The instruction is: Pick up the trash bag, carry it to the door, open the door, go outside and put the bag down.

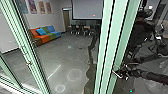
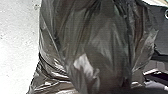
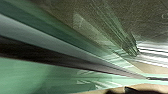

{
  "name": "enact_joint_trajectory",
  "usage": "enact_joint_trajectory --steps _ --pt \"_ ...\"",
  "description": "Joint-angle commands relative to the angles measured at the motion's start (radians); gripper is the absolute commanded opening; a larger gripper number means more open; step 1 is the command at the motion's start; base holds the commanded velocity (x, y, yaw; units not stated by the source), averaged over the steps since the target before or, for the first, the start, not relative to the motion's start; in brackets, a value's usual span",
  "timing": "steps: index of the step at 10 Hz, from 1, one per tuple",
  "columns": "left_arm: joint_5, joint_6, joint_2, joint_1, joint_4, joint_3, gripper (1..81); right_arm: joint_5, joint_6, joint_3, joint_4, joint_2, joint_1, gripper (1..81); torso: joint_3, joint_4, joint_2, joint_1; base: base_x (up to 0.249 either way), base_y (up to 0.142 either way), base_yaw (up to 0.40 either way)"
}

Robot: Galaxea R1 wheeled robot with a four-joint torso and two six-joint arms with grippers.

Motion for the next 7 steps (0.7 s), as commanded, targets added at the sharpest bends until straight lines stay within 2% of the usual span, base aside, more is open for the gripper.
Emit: enact_joint_trajectory --steps 1,6,7 --pt "0.069 -0.003 -0.015 -0.034 -0.009 -0.001 1.0 0.088 0.025 -0.013 -0.057 -0.088 0.254 81.1 0.000 0.000 0.000 0.000 0.000 0.000 0.000" --pt "0.069 -0.005 -0.015 -0.034 -0.009 -0.001 1.0 0.045 0.025 0.027 -0.080 -0.131 0.322 81.1 0.000 0.000 0.000 0.000 0.000 0.000 0.000" --pt "0.069 -0.003 -0.015 -0.034 -0.009 -0.002 1.0 0.045 0.025 0.032 -0.082 -0.137 0.325 81.1 -0.024 0.000 0.000 0.000 0.000 0.000 0.000"
